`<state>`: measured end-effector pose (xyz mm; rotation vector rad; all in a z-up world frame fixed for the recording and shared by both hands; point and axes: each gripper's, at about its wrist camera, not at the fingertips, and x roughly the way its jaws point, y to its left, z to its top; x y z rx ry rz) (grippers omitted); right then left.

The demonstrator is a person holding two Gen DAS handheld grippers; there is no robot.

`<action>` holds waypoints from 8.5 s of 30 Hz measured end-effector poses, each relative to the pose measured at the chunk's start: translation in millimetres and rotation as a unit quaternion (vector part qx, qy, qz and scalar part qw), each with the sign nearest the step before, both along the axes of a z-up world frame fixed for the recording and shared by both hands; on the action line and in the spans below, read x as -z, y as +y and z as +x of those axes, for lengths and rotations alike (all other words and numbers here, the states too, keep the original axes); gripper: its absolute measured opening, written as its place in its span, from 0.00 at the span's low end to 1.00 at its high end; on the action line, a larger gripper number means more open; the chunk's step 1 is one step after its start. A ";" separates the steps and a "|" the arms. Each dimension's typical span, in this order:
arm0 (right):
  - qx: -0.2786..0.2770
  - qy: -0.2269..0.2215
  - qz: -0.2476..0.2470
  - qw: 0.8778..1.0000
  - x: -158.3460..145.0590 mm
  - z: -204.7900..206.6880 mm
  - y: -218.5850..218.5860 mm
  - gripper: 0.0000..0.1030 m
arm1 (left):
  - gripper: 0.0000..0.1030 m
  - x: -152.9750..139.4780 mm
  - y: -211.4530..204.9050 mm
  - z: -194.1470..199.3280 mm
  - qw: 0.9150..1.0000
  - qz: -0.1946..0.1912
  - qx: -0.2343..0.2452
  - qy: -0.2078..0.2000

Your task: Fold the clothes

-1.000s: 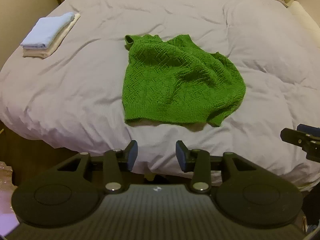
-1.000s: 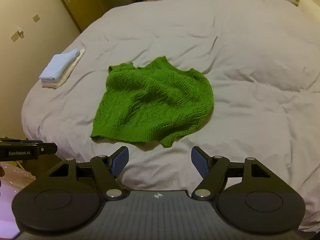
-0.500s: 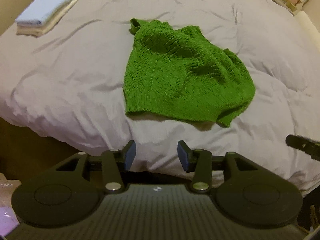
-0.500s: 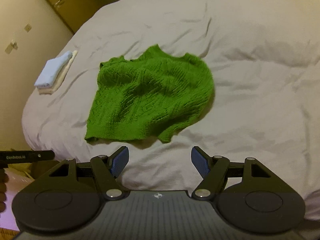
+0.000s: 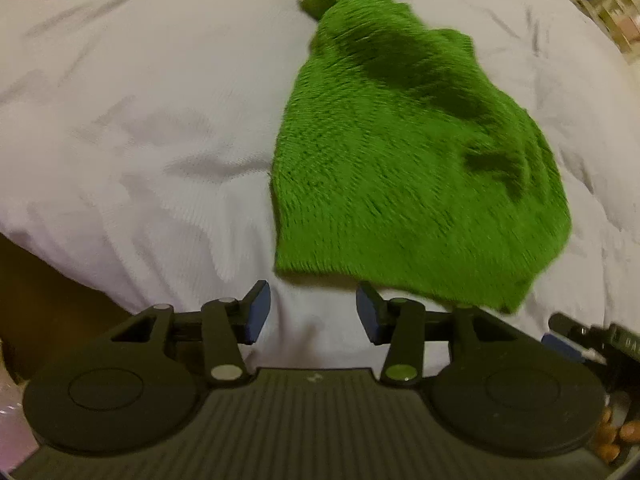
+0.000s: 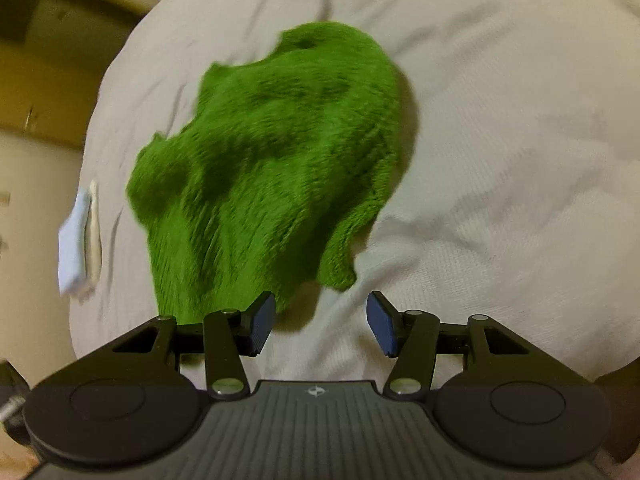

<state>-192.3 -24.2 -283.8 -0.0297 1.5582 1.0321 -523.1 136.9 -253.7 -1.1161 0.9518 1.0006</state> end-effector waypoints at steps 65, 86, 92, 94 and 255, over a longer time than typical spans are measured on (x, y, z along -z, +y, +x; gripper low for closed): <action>-0.044 -0.020 0.471 0.881 -310.2 22.7 40.6 0.07 | 0.09 -378.2 16.5 -86.3 0.881 0.394 -0.006 -0.262; 0.057 -0.130 0.465 0.874 -395.2 -27.5 211.3 0.07 | 0.09 -441.6 227.6 -93.0 0.873 0.387 0.062 -0.291; 0.015 -0.100 0.355 0.929 -287.5 -57.3 150.8 0.08 | 0.11 -322.7 172.4 -125.6 0.925 0.287 0.052 -0.243; 0.007 -0.078 0.261 0.962 -225.8 -69.4 135.2 0.10 | 0.12 -261.0 148.5 -133.7 0.952 0.234 0.049 -0.191; -0.055 -0.335 0.096 0.936 -26.3 -273.4 22.2 0.88 | 0.69 -50.7 -81.7 -120.5 0.947 0.291 0.123 0.055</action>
